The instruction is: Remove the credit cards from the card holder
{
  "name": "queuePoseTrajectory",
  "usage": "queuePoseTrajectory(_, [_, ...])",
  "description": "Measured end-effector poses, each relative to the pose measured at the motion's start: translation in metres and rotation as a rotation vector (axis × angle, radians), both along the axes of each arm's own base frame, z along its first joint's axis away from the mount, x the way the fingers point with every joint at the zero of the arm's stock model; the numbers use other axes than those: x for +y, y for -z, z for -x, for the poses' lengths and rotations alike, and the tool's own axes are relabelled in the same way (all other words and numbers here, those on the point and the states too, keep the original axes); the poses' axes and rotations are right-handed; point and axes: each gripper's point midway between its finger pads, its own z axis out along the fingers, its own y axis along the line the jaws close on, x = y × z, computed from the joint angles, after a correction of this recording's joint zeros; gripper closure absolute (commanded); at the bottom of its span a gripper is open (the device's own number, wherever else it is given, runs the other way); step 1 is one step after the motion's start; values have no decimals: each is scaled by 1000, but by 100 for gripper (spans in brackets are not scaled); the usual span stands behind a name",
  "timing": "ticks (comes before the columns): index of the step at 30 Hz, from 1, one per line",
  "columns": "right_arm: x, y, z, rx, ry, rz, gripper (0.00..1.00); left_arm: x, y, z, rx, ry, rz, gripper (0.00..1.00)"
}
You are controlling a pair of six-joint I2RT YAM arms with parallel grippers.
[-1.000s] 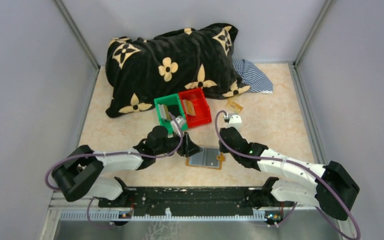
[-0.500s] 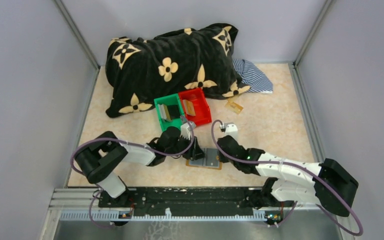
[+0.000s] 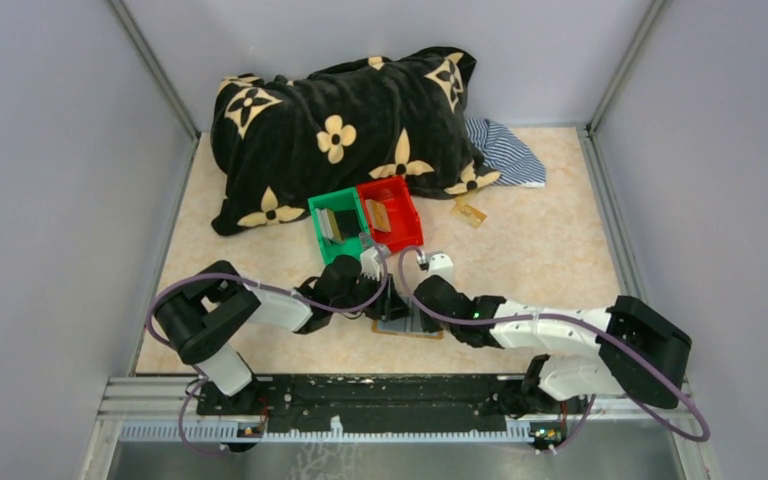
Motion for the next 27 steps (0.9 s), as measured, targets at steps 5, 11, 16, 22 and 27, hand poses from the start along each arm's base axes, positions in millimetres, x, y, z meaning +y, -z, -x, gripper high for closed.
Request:
queuePoseTrajectory(5, [0, 4, 3, 23, 16, -8, 100, 0, 0, 0, 0, 0, 0, 49])
queuePoseTrajectory(11, [-20, 10, 12, 42, 71, 3, 100, 0, 0, 0, -1, 0, 1, 50])
queuePoseTrajectory(16, [-37, 13, 16, 52, 126, 18, 100, 0, 0, 1, -2, 0, 3, 50])
queuePoseTrajectory(22, [-48, 19, 20, 67, 167, 39, 100, 1, 0, 1, -2, 0, 3, 50])
queuePoseTrajectory(27, [-49, 20, 20, 67, 169, 40, 100, 0, 0, 1, -2, 0, 3, 50])
